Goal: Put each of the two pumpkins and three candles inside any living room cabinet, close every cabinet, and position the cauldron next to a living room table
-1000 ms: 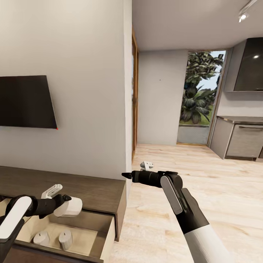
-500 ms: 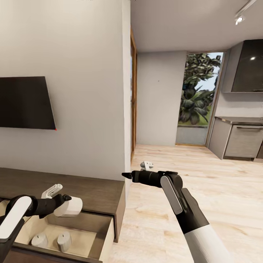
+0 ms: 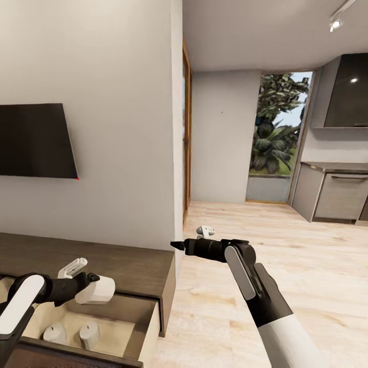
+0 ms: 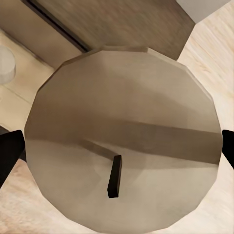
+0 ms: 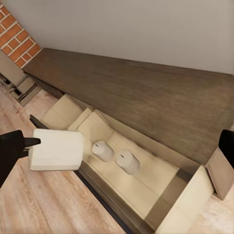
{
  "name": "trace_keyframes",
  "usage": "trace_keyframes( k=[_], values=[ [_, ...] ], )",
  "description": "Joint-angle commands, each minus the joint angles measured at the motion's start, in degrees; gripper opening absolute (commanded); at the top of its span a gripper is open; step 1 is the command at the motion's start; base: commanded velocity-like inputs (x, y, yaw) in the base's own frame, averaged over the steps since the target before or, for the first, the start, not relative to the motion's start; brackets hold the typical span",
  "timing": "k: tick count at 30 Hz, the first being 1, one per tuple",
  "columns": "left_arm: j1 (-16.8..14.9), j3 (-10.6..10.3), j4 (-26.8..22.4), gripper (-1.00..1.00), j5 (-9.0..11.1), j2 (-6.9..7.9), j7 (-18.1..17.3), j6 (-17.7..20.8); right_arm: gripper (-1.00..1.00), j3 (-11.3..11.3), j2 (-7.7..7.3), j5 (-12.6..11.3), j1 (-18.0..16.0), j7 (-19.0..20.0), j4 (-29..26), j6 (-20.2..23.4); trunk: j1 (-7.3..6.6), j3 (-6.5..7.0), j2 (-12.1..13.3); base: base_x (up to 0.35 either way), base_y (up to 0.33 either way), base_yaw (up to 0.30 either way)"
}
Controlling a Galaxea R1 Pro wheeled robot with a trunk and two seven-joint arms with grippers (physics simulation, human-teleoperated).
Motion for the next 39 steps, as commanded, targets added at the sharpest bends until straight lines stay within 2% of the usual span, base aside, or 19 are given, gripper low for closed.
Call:
trace_keyframes(
  k=[1, 35, 39],
  values=[
    [0.0, 0.0, 0.0, -1.00, 0.6, 0.00, 0.4, 0.1, 1.00, -0.2, 0.01, 0.4, 0.0, 0.6, 0.0, 0.2, 0.22, -0.25, -0.5, 0.000, 0.000, 0.000],
    [0.0, -0.4, 0.1, -1.00, 0.4, 0.00, 0.6, -0.1, 1.00, -0.3, -0.05, 0.3, 0.0, 1.0, 0.2, -1.9, 7.69, -6.35, -14.1, 0.000, 0.000, 0.000],
    [0.0, -1.2, 0.2, -1.00, 0.3, 0.00, 0.6, -0.2, 1.00, -0.3, -0.08, 0.2, 0.0, 1.0, 0.2, -1.9, 8.57, -7.07, -15.7, 0.000, 0.000, 0.000]
  ],
)
